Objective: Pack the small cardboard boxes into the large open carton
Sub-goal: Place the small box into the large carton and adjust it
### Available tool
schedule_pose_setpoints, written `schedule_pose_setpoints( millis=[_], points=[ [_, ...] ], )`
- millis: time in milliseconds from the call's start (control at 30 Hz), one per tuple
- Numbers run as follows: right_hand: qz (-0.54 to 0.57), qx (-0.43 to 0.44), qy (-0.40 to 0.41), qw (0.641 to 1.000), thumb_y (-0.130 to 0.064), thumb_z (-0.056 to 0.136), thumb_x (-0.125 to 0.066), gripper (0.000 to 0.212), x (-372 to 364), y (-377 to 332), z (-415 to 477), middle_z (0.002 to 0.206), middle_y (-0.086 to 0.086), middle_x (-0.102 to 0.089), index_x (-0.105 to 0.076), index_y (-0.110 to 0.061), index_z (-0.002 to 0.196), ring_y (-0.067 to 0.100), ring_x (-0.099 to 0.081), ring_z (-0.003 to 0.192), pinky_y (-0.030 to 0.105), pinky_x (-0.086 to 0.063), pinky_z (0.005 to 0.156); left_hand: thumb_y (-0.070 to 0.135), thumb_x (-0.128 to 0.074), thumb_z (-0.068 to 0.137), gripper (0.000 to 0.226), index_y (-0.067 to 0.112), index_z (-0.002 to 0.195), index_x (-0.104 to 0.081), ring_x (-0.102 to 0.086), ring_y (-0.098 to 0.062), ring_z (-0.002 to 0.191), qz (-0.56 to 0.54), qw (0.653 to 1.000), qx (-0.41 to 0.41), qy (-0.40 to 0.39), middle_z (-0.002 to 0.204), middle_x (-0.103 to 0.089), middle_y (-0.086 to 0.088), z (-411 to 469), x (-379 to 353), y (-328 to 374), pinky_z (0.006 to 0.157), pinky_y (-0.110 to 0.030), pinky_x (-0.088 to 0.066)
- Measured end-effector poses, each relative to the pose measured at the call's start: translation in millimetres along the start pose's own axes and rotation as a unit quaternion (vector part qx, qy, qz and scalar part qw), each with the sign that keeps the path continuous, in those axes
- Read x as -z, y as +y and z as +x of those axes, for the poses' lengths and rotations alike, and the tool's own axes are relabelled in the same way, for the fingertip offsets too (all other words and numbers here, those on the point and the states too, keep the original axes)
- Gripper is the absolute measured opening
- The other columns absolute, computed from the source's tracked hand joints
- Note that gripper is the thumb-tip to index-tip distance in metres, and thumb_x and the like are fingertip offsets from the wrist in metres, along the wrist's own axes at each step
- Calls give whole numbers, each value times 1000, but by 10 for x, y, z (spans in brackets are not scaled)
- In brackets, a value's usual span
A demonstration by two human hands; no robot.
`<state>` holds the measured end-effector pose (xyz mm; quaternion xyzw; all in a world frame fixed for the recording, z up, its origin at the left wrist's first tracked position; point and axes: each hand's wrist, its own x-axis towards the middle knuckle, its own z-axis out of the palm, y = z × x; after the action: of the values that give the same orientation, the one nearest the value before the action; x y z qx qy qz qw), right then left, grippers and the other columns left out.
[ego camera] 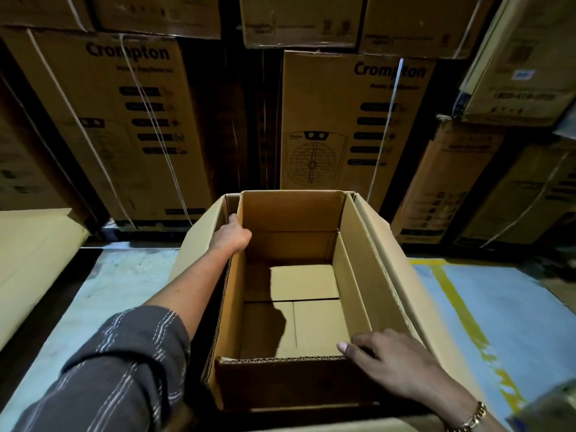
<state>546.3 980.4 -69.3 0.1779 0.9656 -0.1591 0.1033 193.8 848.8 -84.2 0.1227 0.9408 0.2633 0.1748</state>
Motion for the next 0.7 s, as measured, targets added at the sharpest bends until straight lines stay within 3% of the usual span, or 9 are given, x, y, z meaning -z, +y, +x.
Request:
schedule_pose_setpoints(
  millis=[100,167,267,700],
  points=[
    [-10,16,31,999,-76,95,-28,59,-50,6,-74,59,-2,-46,-47,-28,66,9,-45,56,24,-28,49,24,-42,100,73,27,162,-5,-55,-41,126,16,1000,-8,-7,148,-48,-21,-149,-24,-14,105,-52,-47],
    [-17,25,49,998,-79,93,-27,64,-100,25,-128,61,-1,-50,-53,-23,77,10,-47,57,25,-30,49,23,-41,100,75,26,163,-1,-56,-40,125,26,1000,-13,-2,149,-48,-21,-201,-45,-59,103,-51,-48],
    [-19,36,58,997,-79,92,-27,68,-153,41,-227,64,0,-54,-56,-18,87,11,-48,58,27,-31,49,26,-41,99,75,27,163,-2,-58,-40,121,31,999,-13,5,148,-50,-20,-259,-53,-108,100,-50,-50],
    [-33,57,62,996,-73,97,-31,61,-161,11,-451,66,-3,-52,-63,-21,92,21,-52,69,31,-29,49,29,-50,98,81,34,162,-1,-51,-41,134,-35,999,19,1,163,-32,-14,-1195,-318,-441,108,-51,-46]
  ],
)
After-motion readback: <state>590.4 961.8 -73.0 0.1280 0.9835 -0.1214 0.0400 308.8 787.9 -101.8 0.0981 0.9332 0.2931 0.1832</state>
